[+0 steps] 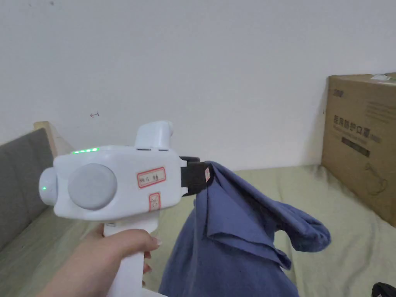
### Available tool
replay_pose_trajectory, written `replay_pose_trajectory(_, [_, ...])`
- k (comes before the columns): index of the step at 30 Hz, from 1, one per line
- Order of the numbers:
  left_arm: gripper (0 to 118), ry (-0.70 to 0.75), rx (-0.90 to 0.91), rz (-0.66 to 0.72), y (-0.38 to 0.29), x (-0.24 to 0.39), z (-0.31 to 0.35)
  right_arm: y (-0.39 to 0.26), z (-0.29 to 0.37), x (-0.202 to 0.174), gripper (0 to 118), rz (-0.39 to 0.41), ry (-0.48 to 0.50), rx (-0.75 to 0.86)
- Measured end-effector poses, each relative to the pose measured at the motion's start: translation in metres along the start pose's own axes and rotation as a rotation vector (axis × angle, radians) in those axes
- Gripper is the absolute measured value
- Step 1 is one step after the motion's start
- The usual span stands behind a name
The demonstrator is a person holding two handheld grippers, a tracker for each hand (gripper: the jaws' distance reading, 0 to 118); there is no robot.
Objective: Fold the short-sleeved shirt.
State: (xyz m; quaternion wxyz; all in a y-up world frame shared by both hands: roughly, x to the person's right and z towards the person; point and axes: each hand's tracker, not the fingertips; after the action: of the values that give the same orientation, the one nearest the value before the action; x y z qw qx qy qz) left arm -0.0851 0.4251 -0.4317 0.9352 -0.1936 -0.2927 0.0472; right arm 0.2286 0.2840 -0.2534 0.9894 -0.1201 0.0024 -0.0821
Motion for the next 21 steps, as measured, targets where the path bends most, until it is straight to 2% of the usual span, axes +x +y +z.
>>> replay_pose_trajectory(3, [1,0.131,-0.228,0.034,-0.058,-0.017,-0.070,-0.008,-0.001,0.014,0,-0.017,-0.037,-0.020])
replay_pose_trajectory(6, [1,0.179,-0.582,0.096,-0.146,-0.047,-0.134,-0.018,-0.005,0.025,0,-0.040,-0.067,-0.063])
replay_pose_trajectory(9, [1,0.301,-0.705,0.153,-0.220,-0.067,-0.160,-0.030,-0.010,0.032,0,-0.062,-0.075,-0.105])
replay_pose_trajectory(10, [8,0.297,-0.709,0.162,-0.235,-0.073,-0.158,-0.033,-0.012,0.032,0,-0.065,-0.081,-0.119])
replay_pose_trajectory(11, [30,0.286,-0.701,0.179,-0.242,-0.078,-0.156,-0.036,-0.014,0.033,0,-0.066,-0.086,-0.134])
replay_pose_trajectory(12, [59,0.270,-0.698,0.214,-0.244,-0.081,-0.153,-0.037,-0.016,0.032,0,-0.066,-0.084,-0.142])
replay_pose_trajectory(13, [95,0.243,-0.691,0.237,-0.244,-0.087,-0.150,-0.039,-0.017,0.032,0,-0.066,-0.083,-0.150])
replay_pose_trajectory(14, [118,0.209,-0.690,0.250,-0.240,-0.090,-0.143,-0.039,-0.018,0.031,0,-0.063,-0.082,-0.155])
replay_pose_trajectory(15, [113,0.182,-0.690,0.244,-0.230,-0.093,-0.132,-0.039,-0.019,0.029,0,-0.059,-0.080,-0.162])
replay_pose_trajectory(16, [109,0.176,-0.608,0.236,-0.216,-0.097,-0.121,-0.038,-0.021,0.026,0,-0.053,-0.076,-0.166])
replay_pose_trajectory(18, [109,0.197,-0.552,0.218,-0.188,-0.101,-0.096,-0.032,-0.025,0.021,0,-0.041,-0.060,-0.171])
replay_pose_trajectory(21, [108,0.213,-0.371,0.199,-0.156,-0.099,-0.039,-0.017,-0.027,0.007,0,-0.012,-0.022,-0.152])
